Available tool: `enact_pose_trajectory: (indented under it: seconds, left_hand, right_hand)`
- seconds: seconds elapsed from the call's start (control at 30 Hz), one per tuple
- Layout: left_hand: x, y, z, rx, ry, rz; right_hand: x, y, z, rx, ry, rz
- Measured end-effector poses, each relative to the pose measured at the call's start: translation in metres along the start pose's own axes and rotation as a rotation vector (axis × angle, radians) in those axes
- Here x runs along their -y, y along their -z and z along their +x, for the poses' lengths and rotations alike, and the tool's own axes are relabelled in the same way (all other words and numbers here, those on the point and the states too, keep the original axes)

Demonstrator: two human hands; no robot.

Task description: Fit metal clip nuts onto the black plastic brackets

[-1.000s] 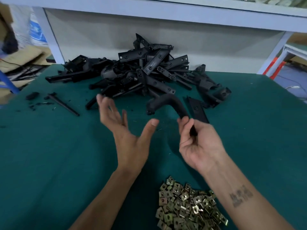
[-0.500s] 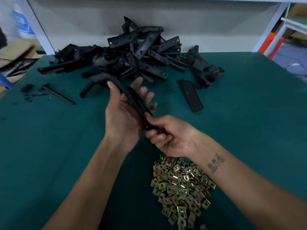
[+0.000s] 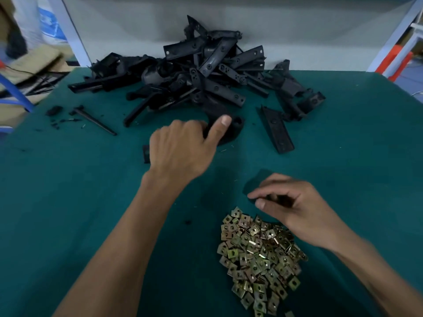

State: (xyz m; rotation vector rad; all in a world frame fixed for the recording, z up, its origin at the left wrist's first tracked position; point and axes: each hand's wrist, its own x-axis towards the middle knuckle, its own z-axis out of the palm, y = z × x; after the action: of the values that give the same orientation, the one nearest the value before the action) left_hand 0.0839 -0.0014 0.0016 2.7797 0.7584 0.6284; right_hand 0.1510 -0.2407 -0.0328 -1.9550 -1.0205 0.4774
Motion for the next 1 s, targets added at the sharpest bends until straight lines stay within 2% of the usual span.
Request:
enact_pose_trajectory:
  seconds: [0.1,0.17,0.27,0.4,0.57,0.73,0.9,1.0]
  left_hand:
    - [0.001,-0.017,-0.004,0.007,-0.069,0.14]
    - [0.004,-0.029,-0.008,0.001,-0.097,0.173]
    - [0.005,-0.044,-0.015,-0.03,-0.131,0.121]
    - [0.001,-0.054,-0.018,-0.051,-0.14,0.035]
    - [0.008,-0.057,-0.018,-0.064,-0.141,-0.049]
    - [0.01,-0.057,-0.016,-0.076,-0.178,-0.116]
    - [0.012,-0.059,-0.015,-0.061,-0.17,-0.127]
    - [0.013,-0.06,-0.013,-0.035,-0.149,-0.138]
  right_hand:
    - [0.009,-0.006,0.009,0.054,0.003,-0.041]
    - [0.015,-0.01,0.015,0.115,0.008,-0.159]
    - [0.022,-0.017,0.019,0.167,-0.004,-0.29]
    - [0.026,-0.022,0.023,0.147,0.01,-0.374]
    - [0.027,-0.021,0.031,0.25,0.075,-0.461]
    - [0.017,-0.019,0.039,0.35,0.063,-0.244]
    - [0.002,-0.01,0.04,0.226,0.004,0.229]
    - [-0.004,-0.012,0.043,0.205,-0.006,0.352]
